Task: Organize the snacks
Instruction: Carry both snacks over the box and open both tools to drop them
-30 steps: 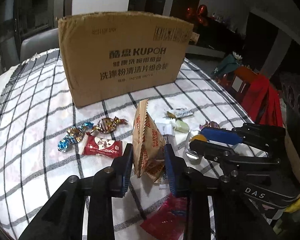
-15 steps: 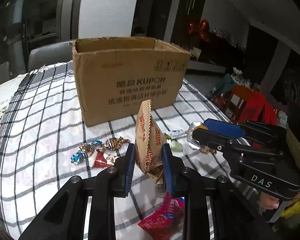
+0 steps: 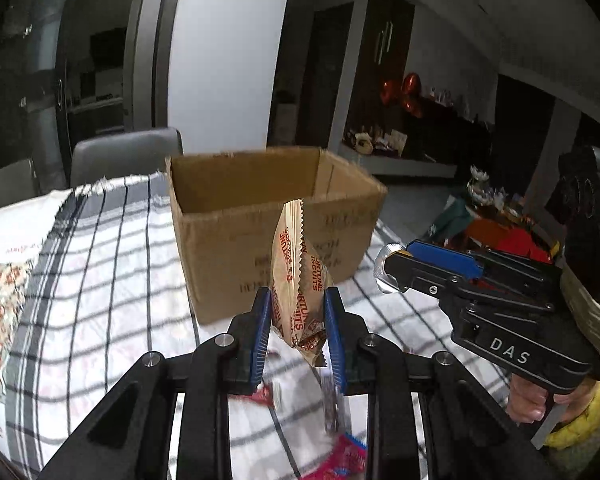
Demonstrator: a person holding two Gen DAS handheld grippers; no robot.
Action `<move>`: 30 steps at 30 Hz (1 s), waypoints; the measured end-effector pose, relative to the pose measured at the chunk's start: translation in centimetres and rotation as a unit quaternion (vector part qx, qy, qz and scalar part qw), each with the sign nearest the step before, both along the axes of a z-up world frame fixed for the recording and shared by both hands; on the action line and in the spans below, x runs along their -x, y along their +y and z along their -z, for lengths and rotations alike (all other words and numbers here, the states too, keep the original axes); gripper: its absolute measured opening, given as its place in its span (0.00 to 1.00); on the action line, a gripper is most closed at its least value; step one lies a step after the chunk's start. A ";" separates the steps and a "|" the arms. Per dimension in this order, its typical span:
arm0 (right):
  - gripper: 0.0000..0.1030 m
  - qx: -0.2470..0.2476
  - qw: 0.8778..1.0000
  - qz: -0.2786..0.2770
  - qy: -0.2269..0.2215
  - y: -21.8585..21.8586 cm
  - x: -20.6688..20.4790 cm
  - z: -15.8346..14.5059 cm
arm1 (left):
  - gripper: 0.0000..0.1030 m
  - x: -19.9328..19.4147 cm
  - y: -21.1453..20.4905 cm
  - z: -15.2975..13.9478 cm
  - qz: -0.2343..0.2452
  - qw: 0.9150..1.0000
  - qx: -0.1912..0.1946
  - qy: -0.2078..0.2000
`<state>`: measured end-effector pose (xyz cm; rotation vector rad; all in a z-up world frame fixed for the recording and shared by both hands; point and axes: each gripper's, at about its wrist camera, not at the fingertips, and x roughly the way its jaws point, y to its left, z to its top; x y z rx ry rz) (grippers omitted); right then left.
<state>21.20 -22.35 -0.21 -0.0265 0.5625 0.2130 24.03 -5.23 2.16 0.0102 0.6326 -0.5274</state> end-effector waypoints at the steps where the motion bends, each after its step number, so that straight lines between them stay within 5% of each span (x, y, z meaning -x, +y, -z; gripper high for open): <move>1: 0.28 0.001 1.000 -0.001 -0.002 0.0 -0.3 -0.2 | 0.26 -0.3 0.0 -0.4 0.000 1.000 0.002 -0.003; 16: 0.28 -0.004 0.999 0.002 -0.037 -1.1 -7.6 -5.1 | 0.26 -6.3 -1.1 -6.1 -0.002 0.997 -0.009 -0.070; 27: 0.29 -0.002 0.999 0.022 -0.029 -1.5 -12.3 -4.8 | 0.29 -11.1 -2.7 -6.2 -0.012 0.997 -0.042 -0.069; 30: 0.51 0.003 0.999 0.033 -0.021 -1.7 -12.6 -4.6 | 0.48 -11.4 -2.3 -5.8 -0.027 0.996 -0.049 -0.074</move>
